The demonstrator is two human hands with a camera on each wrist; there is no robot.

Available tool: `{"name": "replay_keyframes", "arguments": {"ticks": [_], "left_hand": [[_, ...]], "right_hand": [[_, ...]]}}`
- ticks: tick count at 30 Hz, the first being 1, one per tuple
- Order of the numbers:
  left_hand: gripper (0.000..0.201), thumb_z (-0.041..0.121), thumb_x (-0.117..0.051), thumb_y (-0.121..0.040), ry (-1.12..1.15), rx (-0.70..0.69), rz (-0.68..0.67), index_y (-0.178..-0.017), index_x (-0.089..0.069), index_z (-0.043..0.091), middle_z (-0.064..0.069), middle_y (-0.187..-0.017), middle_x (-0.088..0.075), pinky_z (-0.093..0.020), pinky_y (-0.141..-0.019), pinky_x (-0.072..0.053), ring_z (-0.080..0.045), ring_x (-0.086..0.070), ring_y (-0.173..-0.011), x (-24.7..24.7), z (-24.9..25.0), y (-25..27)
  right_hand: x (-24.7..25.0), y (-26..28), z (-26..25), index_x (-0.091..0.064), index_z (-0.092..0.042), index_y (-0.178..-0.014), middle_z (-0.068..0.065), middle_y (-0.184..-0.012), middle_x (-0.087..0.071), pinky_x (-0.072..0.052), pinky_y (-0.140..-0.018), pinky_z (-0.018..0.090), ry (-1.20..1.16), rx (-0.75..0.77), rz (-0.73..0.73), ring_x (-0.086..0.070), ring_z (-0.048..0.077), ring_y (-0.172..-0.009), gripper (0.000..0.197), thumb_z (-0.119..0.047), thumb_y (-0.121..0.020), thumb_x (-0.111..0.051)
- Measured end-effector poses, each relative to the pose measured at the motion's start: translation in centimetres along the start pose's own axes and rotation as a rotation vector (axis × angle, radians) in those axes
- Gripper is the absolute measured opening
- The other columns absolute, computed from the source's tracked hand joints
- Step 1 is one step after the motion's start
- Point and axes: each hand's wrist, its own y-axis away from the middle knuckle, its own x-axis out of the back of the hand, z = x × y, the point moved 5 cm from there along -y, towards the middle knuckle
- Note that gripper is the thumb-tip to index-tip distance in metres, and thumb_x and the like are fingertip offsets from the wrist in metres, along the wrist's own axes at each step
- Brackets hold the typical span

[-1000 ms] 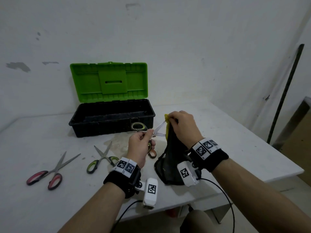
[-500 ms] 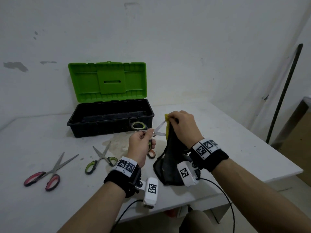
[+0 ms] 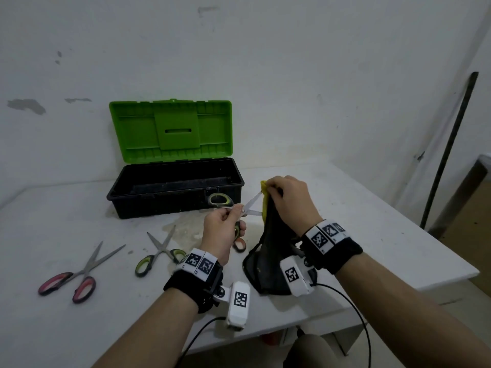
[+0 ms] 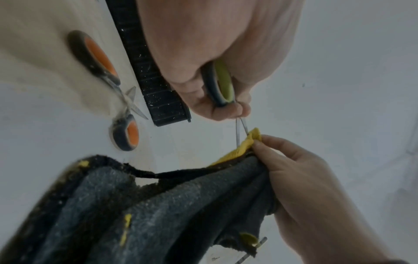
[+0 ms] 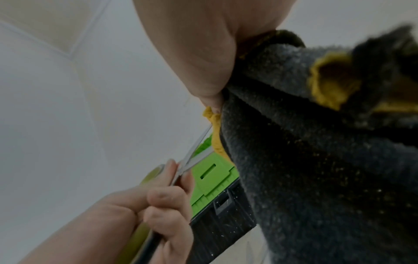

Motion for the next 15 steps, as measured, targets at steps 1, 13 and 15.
{"name": "replay_keyframes", "arguments": {"ticks": [1, 13, 15], "left_hand": [[0.028, 0.022, -0.061, -0.100, 0.003, -0.004, 0.008, -0.102, -0.065, -0.006, -0.001, -0.057, -0.059, -0.029, -0.051, -0.043, -0.013, -0.052, -0.052, 0.0, 0.1, 0.0], [0.027, 0.022, -0.060, -0.100, -0.018, -0.010, -0.019, -0.098, -0.064, -0.004, -0.002, -0.055, -0.057, -0.032, -0.053, -0.039, -0.014, -0.049, -0.049, -0.1, 0.4, 0.4], [0.029, 0.023, -0.061, -0.100, -0.022, -0.006, -0.012, -0.099, -0.064, -0.006, -0.003, -0.055, -0.057, -0.032, -0.053, -0.040, -0.014, -0.050, -0.049, 0.1, 0.3, 0.4]], "right_hand": [[0.2, 0.2, -0.4, -0.072, -0.020, -0.098, 0.003, -0.088, -0.065, -0.048, -0.078, 0.032, -0.007, 0.027, 0.002, -0.060, 0.021, -0.084, 0.015, -0.019, -0.095, -0.058], [-0.7, 0.6, -0.5, -0.072, -0.019, -0.098, 0.005, -0.089, -0.065, -0.047, -0.078, 0.032, 0.022, 0.012, -0.049, -0.060, 0.023, -0.085, 0.016, -0.019, -0.095, -0.056], [0.1, 0.2, 0.0, -0.072, -0.019, -0.098, 0.004, -0.090, -0.066, -0.046, -0.078, 0.029, 0.021, -0.020, -0.001, -0.060, 0.022, -0.086, 0.016, -0.018, -0.095, -0.056]]}}
